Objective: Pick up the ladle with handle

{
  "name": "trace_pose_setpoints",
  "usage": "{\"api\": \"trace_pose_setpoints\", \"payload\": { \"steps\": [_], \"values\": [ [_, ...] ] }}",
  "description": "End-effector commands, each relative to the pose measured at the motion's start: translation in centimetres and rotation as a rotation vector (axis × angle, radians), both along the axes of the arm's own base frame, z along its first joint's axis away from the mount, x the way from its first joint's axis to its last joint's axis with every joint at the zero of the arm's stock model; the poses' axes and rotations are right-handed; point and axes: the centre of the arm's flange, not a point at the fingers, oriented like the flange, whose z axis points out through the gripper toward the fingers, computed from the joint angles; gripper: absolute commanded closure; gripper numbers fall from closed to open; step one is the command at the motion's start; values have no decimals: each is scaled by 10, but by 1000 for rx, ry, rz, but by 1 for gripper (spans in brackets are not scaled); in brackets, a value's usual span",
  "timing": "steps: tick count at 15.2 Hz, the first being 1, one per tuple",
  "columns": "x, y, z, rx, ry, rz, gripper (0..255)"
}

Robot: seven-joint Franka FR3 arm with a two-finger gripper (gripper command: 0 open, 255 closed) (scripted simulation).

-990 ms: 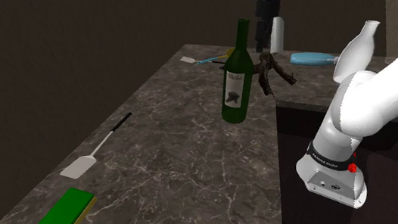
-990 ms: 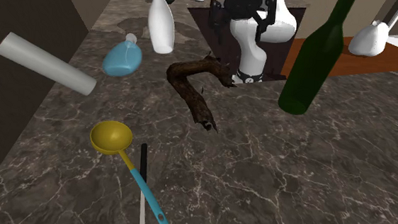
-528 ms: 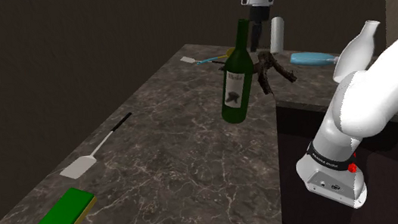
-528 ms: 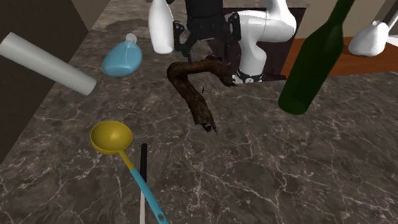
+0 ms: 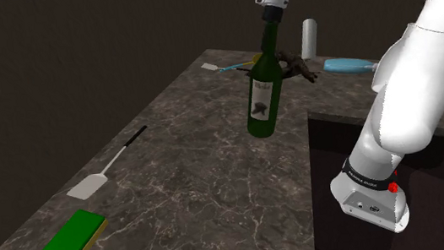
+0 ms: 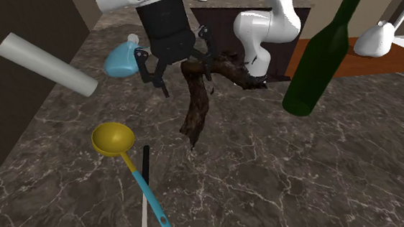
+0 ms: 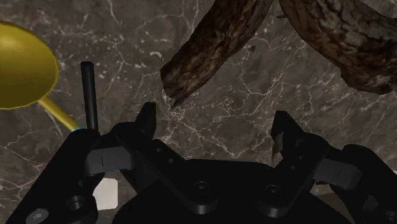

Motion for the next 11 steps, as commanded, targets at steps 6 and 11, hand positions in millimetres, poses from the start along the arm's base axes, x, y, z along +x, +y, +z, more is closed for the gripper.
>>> {"api": "trace_pose_setpoints", "payload": {
  "steps": [6, 11],
  "values": [
    [68, -56, -49, -63, 51, 209, 0],
    [129, -80, -72, -25, 19, 323, 0]
  ]
}}
